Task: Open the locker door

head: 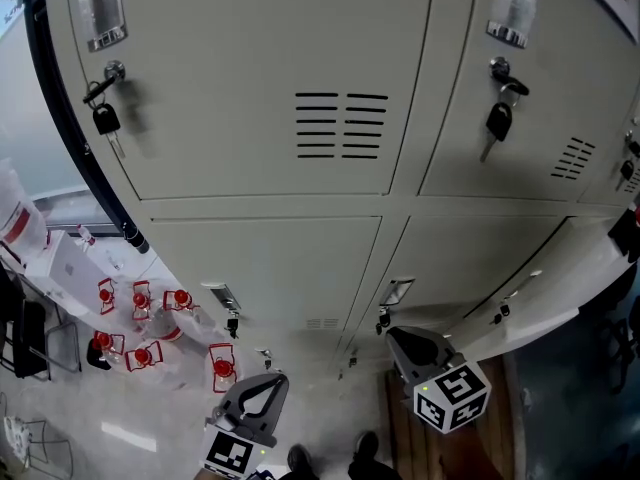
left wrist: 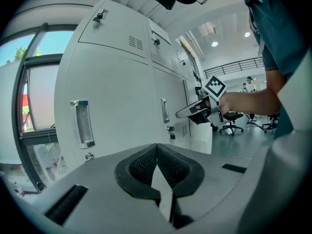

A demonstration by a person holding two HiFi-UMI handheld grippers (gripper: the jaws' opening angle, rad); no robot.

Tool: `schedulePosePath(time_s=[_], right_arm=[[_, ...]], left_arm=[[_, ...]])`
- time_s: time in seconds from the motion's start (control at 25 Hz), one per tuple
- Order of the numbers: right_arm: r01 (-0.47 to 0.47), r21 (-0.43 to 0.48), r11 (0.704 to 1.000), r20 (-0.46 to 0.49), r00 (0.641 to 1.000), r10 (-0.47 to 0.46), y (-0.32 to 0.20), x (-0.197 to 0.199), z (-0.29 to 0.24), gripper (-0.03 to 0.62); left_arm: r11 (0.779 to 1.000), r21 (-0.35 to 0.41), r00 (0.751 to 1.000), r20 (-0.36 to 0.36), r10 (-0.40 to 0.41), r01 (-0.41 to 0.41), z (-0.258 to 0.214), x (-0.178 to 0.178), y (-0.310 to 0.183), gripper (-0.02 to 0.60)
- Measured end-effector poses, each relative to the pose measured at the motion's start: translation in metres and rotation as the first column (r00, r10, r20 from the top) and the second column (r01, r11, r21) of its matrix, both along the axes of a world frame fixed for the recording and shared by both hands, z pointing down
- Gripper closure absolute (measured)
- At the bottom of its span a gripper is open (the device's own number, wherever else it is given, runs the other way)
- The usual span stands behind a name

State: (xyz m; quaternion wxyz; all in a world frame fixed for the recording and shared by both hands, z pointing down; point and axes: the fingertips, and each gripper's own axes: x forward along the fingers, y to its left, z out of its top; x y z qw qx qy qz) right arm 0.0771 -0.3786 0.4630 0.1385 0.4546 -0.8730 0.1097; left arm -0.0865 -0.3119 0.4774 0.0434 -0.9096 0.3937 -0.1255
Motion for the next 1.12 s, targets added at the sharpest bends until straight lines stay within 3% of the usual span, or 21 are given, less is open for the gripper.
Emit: schedulePosePath(time_s=[0.36, 0.84, 1.12], right_arm=[[0.018, 0.03, 0.999, 0.007, 1.0, -0.018, -0.017, -0.009, -0.004, 0.556], [-0.059, 0.084, 0.995, -0.042, 0.997, 0.063, -0.044, 0.003, -0.002, 0.553], [-0.048, 0.078, 0.996, -0.06, 0.997, 0.053, -0.058, 0.0, 0.006, 0.503]], left_arm=[[0.999, 0.013, 0.999, -0.012, -0.03, 0.03, -0.003, -0.005, -0.017, 0.565], [0.998, 0.046, 0.999, -0.019, -0.041, 0.041, -0.007, 0.003, -0.032, 0.565], [0.997, 0.049, 0.998, -0.032, -0.05, 0.052, -0.006, 0.009, -0.04, 0.565]])
